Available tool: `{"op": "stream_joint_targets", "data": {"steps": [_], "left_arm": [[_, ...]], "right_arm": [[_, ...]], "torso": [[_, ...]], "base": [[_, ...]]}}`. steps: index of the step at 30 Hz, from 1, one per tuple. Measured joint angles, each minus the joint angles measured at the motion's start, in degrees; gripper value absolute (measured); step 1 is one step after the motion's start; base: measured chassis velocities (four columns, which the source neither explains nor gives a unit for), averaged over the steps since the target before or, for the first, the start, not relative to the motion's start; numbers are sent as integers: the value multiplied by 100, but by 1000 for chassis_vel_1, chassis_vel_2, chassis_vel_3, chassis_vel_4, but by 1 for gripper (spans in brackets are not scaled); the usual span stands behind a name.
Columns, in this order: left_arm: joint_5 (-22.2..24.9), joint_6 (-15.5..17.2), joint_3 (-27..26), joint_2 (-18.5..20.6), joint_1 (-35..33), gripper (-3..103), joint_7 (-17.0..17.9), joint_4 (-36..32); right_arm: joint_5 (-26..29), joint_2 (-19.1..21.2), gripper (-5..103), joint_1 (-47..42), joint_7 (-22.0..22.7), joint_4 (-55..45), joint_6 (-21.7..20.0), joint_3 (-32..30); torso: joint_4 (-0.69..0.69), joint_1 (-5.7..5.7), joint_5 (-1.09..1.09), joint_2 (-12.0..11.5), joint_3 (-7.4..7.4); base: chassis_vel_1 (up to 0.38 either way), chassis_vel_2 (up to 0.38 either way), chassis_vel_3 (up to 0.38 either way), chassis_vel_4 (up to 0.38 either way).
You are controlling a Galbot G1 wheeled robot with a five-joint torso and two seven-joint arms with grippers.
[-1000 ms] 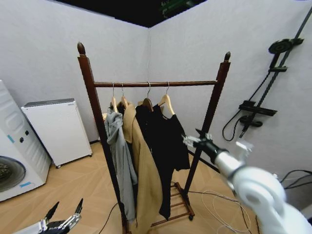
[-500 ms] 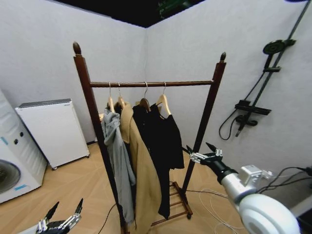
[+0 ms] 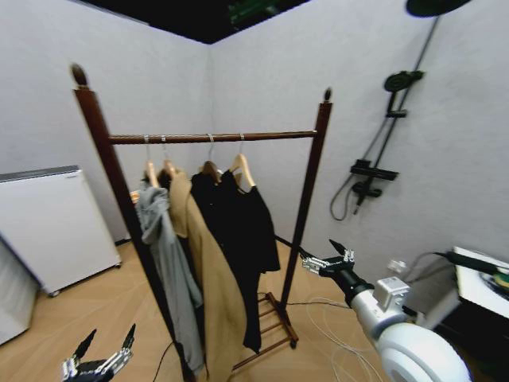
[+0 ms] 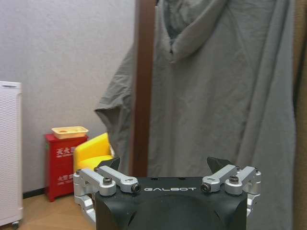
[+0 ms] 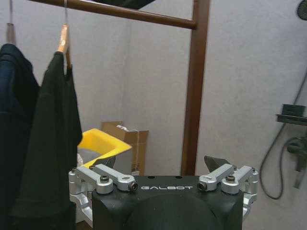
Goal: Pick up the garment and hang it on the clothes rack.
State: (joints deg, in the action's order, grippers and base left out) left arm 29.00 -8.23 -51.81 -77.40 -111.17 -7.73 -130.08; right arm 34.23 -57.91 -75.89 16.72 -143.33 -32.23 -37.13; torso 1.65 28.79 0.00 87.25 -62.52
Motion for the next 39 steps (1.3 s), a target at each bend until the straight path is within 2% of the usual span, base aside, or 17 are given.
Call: {"op": "stream_joint_targets", "data": {"steps": [5, 8, 9, 13, 16, 18, 20, 24, 25, 28, 29, 37, 39], "left_arm": [[0, 0, 0, 0, 0, 100, -1, 0], [0, 0, 0, 0, 0, 100, 0, 0], [0, 0, 0, 0, 0, 100, 0, 0], [0, 0, 0, 0, 0, 100, 0, 0], [0, 0, 0, 0, 0, 100, 0, 0], [0, 0, 0, 0, -1, 100, 0, 0], [0, 0, 0, 0, 0, 100, 0, 0], [0, 0, 0, 0, 0, 100, 0, 0], [0, 0, 0, 0, 0, 100, -1, 0], [0, 0, 0, 0, 0, 100, 0, 0], [0, 0, 0, 0, 0, 100, 0, 0], [0, 0, 0, 0, 0, 100, 1, 0], [0, 0, 0, 0, 0, 100, 1, 0]], "right_arm": [[-103, -70, 100, -85, 9, 4, 164, 19], [-133, -87, 100, -86, 9, 5, 171, 58], [-158, -97, 100, -70, 10, 6, 173, 109], [-182, -95, 100, -23, 46, 7, 188, 193], [-220, -70, 100, 83, 112, 9, 210, 325], [-223, -55, 100, 137, 118, 8, 211, 382], [-225, -52, 100, 151, 119, 9, 211, 401], [-231, -48, 100, 178, 120, 9, 211, 430], [-233, -47, 100, 208, 120, 9, 211, 431], [-233, -59, 100, 254, 117, 9, 211, 433], [-236, -71, 100, 257, 114, 9, 211, 443], [-295, -136, 100, 259, 86, 9, 210, 533], [-296, -139, 100, 266, 83, 9, 209, 534]], "torso": [[0, -2, 0, 1, 1], [0, -1, -3, 1, 1], [1, -2, 3, 1, 0], [1, -2, -3, 1, 1], [0, -1, 2, 1, 0], [-2, 0, -2, 0, 0], [0, -1, 2, 0, 0], [0, -1, -2, 0, 0], [1, -1, 4, 1, 1], [-1, -1, -3, 0, 0], [0, -1, 2, 1, 0], [-1, -1, -3, 0, 0], [-1, -1, 2, 0, 0]], "base": [[-75, -190, -156, -48], [-78, -208, -189, -59], [-77, -180, -194, -78], [-73, -184, -193, -76], [-64, -163, -189, -62], [-23, -198, -192, -41], [-27, -206, -203, -41], [-54, -229, -198, -32], [-50, -220, -210, -31], [-43, -220, -221, -32], [-17, -220, -229, -26], [-24, -220, -213, -23], [-12, -239, -249, -28]]}}
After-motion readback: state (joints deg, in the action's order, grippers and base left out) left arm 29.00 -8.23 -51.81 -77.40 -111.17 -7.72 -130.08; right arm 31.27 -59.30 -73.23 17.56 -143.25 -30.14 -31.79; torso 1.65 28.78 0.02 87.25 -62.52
